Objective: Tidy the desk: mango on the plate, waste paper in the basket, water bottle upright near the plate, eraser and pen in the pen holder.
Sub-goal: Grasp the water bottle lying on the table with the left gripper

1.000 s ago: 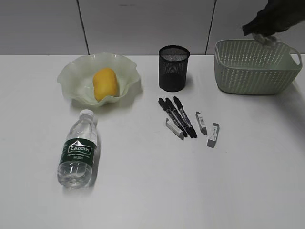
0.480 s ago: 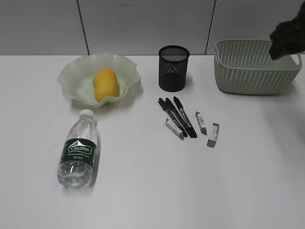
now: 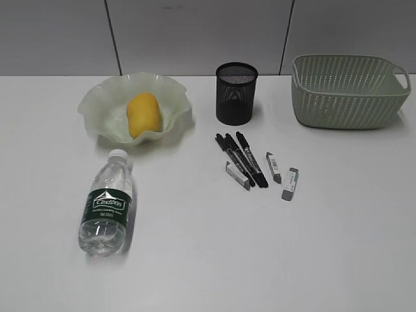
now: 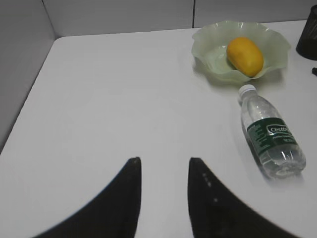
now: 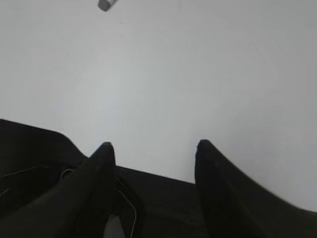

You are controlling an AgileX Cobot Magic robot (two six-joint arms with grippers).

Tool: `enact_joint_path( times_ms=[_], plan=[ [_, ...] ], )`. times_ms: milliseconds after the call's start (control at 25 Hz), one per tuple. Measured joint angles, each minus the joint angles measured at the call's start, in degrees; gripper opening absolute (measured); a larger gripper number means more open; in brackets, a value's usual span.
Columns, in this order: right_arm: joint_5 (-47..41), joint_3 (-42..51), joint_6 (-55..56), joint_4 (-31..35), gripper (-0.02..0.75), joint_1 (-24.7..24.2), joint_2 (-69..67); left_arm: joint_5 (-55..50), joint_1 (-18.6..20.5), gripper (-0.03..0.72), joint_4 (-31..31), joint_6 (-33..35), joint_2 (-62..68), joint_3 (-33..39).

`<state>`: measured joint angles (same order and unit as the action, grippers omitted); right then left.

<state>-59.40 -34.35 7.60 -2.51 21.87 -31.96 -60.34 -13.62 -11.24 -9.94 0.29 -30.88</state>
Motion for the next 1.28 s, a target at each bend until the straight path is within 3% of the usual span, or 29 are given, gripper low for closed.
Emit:
enact_joint_path(
  times_ms=[160,440,640,800,880,1040,1280],
  plan=[
    [-2.4,2.5,0.5,-5.7,0.414,0.0,14.4,0.4,0.0,0.246,0.8,0.9,5.0,0.0],
    [-0.6,4.8,0.2,-6.0,0.414,0.1,25.5,12.4,0.0,0.300,12.2,9.6,25.2,-2.2],
    [-0.4,5.1,0.1,-6.0,0.414,0.1,25.9,23.2,-1.2,0.470,22.9,17.7,47.8,-2.7],
    [-0.4,5.1,-0.1,-6.0,0.414,0.1,25.9,26.7,-5.4,0.544,24.7,18.7,66.2,-7.8],
    [-0.4,5.1,-0.1,-6.0,0.414,0.1,25.9,27.6,-8.1,0.553,24.2,17.0,74.6,-12.0],
    [-0.4,5.1,-0.2,-6.0,0.414,0.1,25.9,28.0,-11.8,0.559,20.6,6.7,90.8,-22.2],
    [-0.4,5.1,-0.2,-6.0,0.414,0.1,25.9,19.4,-12.5,0.592,12.9,-4.0,108.0,-36.0]
  ],
)
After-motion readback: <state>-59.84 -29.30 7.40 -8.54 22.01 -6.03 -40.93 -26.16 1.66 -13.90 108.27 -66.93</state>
